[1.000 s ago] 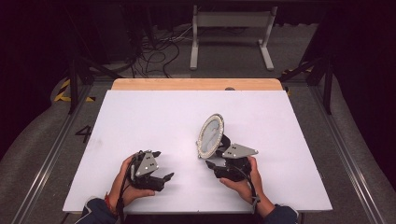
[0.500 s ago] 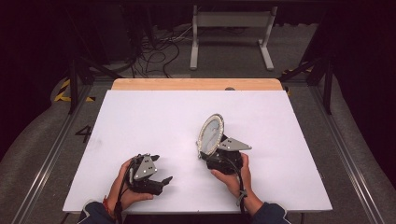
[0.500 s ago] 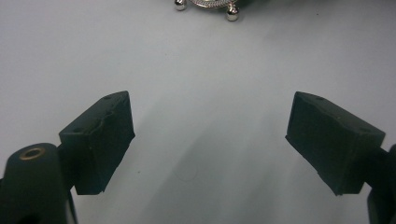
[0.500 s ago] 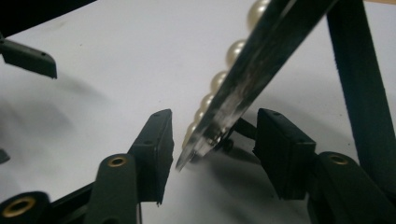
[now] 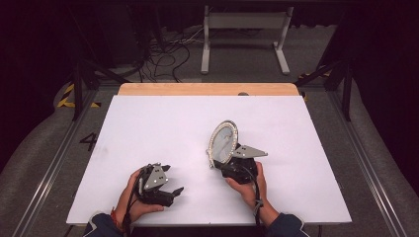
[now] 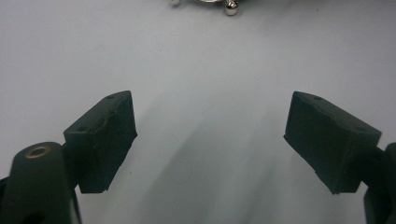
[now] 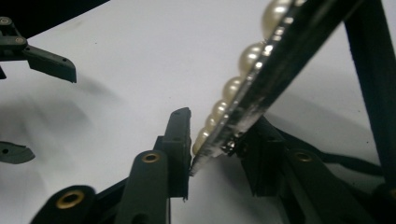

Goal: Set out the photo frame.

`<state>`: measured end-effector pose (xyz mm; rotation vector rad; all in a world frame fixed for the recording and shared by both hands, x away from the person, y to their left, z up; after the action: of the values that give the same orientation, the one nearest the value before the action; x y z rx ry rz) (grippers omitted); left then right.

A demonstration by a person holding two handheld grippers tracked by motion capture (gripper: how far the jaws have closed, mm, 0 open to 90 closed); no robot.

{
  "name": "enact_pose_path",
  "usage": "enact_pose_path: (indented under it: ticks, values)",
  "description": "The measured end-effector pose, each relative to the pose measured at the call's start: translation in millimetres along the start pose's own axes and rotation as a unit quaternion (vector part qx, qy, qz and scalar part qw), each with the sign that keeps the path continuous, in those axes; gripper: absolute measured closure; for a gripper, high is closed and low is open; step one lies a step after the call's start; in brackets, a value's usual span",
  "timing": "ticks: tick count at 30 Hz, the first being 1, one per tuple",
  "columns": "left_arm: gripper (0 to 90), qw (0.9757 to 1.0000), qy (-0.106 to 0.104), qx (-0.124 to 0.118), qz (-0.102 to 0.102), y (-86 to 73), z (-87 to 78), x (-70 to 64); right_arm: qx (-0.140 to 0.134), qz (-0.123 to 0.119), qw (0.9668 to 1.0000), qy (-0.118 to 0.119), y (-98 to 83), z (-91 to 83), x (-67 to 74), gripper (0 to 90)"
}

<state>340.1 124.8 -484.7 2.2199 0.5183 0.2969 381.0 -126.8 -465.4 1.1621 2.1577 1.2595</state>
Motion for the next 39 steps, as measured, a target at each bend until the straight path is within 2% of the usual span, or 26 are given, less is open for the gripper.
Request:
enact_pose_path:
  ticks: [6,15,18,21,25,30,33,37,39]
  values:
    - [16.7,1.0,-0.002,-0.001,0.002,0.8,0.3,-0.2,0.009,0.001,0.9998,0.017,0.1,-3.0,-4.7,73.1]
    - [17.8,1.0,-0.004,-0.006,0.006,5.4,1.1,1.4,0.027,0.0,0.9987,0.044,0.1,-7.6,-11.8,75.7]
    - [17.8,1.0,-0.002,-0.008,0.004,8.8,3.3,6.4,0.033,-0.001,0.998,0.053,0.2,-9.0,-14.6,76.0]
    - [18.7,0.9999,0.01,-0.011,0.006,14.9,4.6,16.8,0.039,-0.003,0.9976,0.057,0.2,-10.6,-15.8,76.4]
    - [19.0,0.9996,0.012,-0.024,-0.008,20.5,5.4,30.3,0.048,-0.006,0.9962,0.072,-0.2,-13.8,-19.5,77.0]
    - [19.0,0.9993,0.027,-0.025,0.008,28.7,8.9,38.0,0.053,-0.019,0.9958,0.071,-0.4,-16.4,-20.3,76.8]
    - [19.0,0.9994,0.012,-0.034,0.003,36.4,11.7,42.4,0.054,-0.04,0.9959,0.061,-1.0,-18.6,-18.7,75.4]
    - [18.8,0.9989,-0.016,-0.043,-0.006,47.6,18.9,48.9,0.05,-0.043,0.9965,0.051,-1.5,-22.1,-18.6,72.2]
    - [19.0,0.9983,-0.022,-0.053,-0.01,53.7,23.1,53.0,0.046,-0.052,0.9965,0.045,-1.8,-24.1,-17.6,72.9]
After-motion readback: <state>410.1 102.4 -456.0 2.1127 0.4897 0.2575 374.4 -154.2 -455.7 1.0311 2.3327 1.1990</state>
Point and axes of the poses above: each handheld gripper's, and its own axes: z roughly forward along the jaws, y roughly out of its top, x roughly to its left, the point moved 4 cm from there along z, roughly forward along the jaws, and after that the axes turned 7 degrees about -y, right-handed, at the moved point
